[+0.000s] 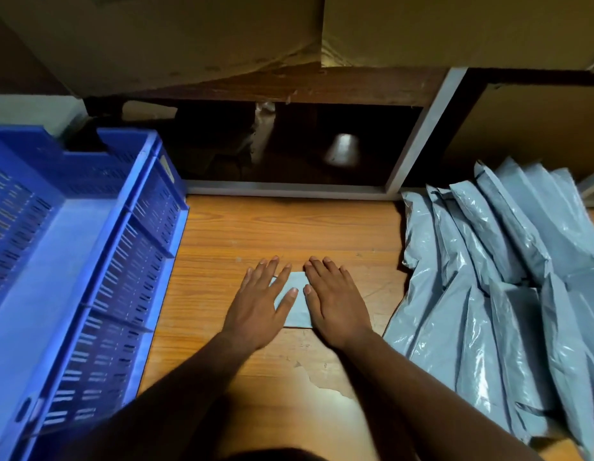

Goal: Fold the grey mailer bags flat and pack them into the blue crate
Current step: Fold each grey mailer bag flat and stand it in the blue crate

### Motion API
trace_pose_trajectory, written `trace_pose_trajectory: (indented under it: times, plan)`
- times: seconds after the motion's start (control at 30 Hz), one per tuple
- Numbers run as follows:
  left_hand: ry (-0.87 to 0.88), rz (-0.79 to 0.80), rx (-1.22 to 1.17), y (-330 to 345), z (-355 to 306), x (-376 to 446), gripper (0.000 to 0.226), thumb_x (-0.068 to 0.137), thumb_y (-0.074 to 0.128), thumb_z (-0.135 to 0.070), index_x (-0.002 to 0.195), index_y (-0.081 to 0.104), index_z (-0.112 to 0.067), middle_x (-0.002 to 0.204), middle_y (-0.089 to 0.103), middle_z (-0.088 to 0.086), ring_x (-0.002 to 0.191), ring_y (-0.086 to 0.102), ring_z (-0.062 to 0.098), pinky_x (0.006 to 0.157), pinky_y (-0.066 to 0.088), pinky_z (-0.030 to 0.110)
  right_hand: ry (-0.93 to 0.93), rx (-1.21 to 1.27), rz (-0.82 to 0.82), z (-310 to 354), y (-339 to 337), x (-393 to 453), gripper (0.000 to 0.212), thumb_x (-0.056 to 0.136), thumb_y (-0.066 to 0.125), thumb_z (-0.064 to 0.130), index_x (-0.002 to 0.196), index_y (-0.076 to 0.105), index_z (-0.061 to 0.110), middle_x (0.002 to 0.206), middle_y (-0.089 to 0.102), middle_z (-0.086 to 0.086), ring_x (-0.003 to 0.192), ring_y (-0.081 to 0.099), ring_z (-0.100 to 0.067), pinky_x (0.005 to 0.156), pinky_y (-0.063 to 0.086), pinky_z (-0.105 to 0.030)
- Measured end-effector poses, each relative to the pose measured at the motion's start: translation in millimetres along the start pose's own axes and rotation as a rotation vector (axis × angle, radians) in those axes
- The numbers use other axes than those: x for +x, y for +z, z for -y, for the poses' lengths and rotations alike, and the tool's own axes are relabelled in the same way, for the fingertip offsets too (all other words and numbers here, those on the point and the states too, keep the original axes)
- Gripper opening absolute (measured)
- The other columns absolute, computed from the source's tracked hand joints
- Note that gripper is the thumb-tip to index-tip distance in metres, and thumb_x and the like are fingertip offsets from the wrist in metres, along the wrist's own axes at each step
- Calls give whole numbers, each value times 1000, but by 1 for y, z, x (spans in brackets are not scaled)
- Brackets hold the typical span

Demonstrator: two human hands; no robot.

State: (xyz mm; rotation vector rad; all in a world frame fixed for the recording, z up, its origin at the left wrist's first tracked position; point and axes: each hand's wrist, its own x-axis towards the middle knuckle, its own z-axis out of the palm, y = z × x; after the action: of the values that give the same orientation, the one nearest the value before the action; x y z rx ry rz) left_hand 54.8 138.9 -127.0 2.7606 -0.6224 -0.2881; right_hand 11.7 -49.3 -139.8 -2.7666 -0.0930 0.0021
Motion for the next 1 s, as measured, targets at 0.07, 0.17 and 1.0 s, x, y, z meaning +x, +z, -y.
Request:
trace_pose_trajectory:
  times: [0.07, 0.17, 1.0]
  plan:
    - [1, -7, 78, 7, -2, -5, 77, 97, -8, -68, 164, 9, -33, 172, 2, -5, 158, -4, 16, 129, 1, 40, 16, -12, -13, 3, 2, -2, 56, 111, 21, 40, 162, 28, 18, 170, 23, -1, 159, 12, -22, 129, 10, -44]
    - [-18, -28, 126, 13, -4, -1, 75, 99, -10, -66, 164, 8, -33, 171, -1, -4, 158, -4, 18, 128, 3, 41, 39, -42, -7, 5, 4, 0, 57, 111, 19, 41, 163, 24, 18, 171, 19, -1, 159, 8, -22, 129, 9, -44]
    - [121, -3, 173, 13, 15, -9, 69, 102, -3, -43, 163, -2, -10, 171, -7, 6, 158, -3, 22, 128, -3, 45, 137, -68, -12, 21, 8, -8, 60, 110, 12, 46, 164, 23, 21, 171, 21, 2, 159, 12, -18, 129, 6, -44]
